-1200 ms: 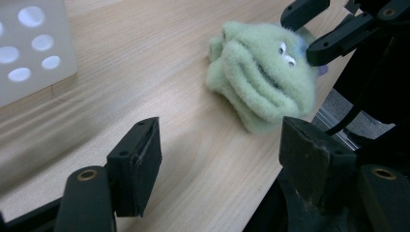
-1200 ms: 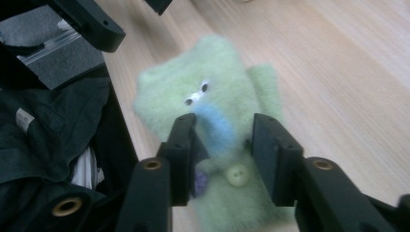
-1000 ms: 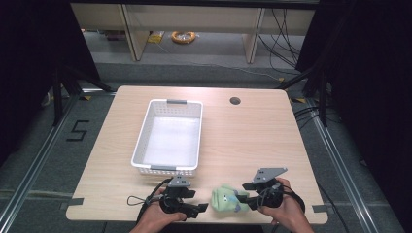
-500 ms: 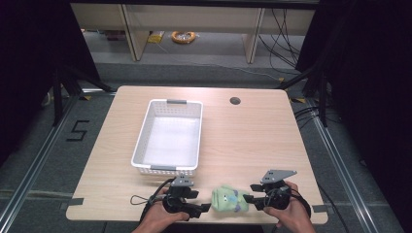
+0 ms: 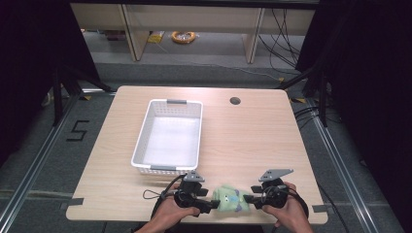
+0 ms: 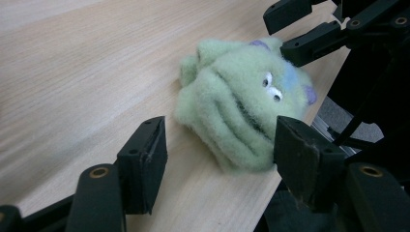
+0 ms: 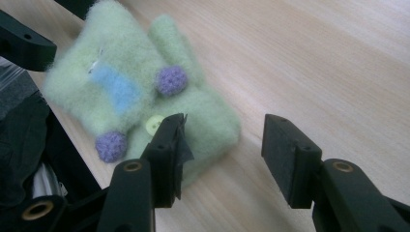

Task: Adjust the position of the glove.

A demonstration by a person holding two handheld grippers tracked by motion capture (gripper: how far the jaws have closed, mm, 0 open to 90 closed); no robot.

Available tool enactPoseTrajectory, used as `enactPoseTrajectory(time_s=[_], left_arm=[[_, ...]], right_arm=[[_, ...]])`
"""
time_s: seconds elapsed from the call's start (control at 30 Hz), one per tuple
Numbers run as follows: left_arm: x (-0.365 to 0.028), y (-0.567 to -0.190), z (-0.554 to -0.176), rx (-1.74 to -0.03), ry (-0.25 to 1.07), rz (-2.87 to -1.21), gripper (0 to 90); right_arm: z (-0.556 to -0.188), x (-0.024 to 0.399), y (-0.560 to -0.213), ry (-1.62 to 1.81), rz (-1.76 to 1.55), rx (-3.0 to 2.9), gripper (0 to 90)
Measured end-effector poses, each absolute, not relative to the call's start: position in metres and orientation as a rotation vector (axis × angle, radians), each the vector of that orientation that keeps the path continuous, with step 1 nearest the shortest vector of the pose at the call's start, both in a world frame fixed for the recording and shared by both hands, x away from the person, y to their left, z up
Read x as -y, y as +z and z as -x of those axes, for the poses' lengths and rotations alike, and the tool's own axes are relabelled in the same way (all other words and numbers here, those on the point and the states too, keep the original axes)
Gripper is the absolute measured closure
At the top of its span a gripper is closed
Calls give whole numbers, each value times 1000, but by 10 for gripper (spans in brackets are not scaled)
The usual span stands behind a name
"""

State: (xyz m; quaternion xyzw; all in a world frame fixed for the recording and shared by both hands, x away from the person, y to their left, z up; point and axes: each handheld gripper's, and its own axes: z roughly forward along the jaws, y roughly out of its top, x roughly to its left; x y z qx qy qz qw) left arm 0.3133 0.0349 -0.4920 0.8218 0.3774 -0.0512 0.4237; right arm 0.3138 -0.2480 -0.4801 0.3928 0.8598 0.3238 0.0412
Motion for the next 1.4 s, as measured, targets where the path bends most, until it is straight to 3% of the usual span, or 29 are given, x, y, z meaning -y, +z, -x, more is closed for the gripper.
enactPoseTrajectory(time_s=[0.9,1.07,1.27,1.4], left_arm=[[-12,-506,-313,-897,-171,-2103,550],[-13,-507,-313,-892,-186,-2082,624],[-13,-505,-312,-873,-188,-2075,703],[-14,-503,-311,-864,-174,-2077,726]], right_arm=[[-319,241,-496,1076,-1339,-2653,532],[-322,245,-497,1092,-1342,-2691,579],[-320,244,-496,1132,-1297,-2715,717],[-319,243,-495,1134,-1282,-2707,736]])
